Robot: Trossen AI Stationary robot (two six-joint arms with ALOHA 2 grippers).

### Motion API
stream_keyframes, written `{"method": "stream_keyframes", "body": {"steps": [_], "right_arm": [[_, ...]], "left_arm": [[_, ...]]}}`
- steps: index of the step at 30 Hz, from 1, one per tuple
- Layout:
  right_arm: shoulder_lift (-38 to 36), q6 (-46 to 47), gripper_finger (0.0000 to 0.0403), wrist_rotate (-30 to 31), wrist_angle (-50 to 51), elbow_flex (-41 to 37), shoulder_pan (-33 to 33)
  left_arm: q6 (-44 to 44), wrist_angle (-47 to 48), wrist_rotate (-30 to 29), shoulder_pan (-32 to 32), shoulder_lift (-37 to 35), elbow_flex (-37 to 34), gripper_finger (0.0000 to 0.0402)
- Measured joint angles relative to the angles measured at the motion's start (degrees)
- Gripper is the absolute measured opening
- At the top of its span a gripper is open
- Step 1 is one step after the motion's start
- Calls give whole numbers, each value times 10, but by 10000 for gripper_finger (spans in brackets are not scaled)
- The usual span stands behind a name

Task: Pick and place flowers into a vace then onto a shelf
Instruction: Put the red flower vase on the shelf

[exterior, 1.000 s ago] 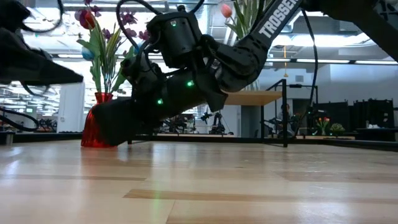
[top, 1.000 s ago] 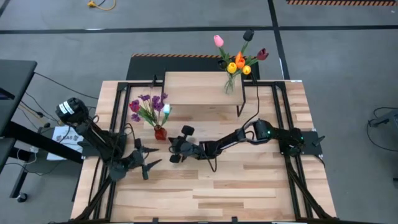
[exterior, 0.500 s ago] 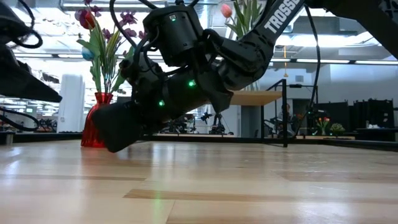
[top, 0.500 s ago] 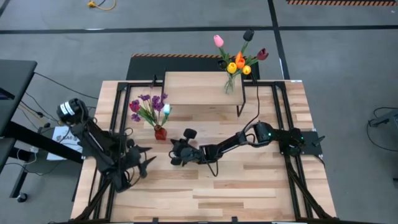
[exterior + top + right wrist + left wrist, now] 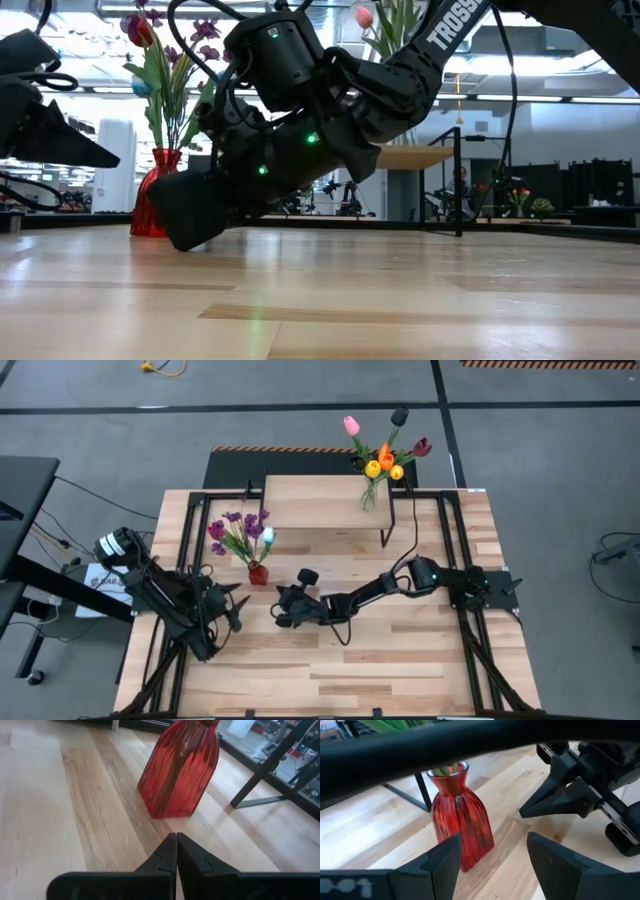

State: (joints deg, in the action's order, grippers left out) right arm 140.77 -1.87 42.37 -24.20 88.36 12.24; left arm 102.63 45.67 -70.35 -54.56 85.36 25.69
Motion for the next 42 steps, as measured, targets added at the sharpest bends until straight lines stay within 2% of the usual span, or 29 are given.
{"method": "stream_keyframes", "body": {"steps": [14,20,28,35,42], "right_arm": [[0,5,0,-3,2,0,0],[0,5,0,-3,4,0,0],[0,11,0,-3,10,0,0],[0,20,0,-5,13,0,0],[0,20,0,-5,15,0,0]], "left_arm": [[-12,-1,-3,2,0,-1,217],[-29,-3,-12,27,0,-1,217],[-54,-4,22,69,0,-1,218],[-58,-4,26,89,0,-1,238],[-76,-6,5,96,0,-1,244]]}}
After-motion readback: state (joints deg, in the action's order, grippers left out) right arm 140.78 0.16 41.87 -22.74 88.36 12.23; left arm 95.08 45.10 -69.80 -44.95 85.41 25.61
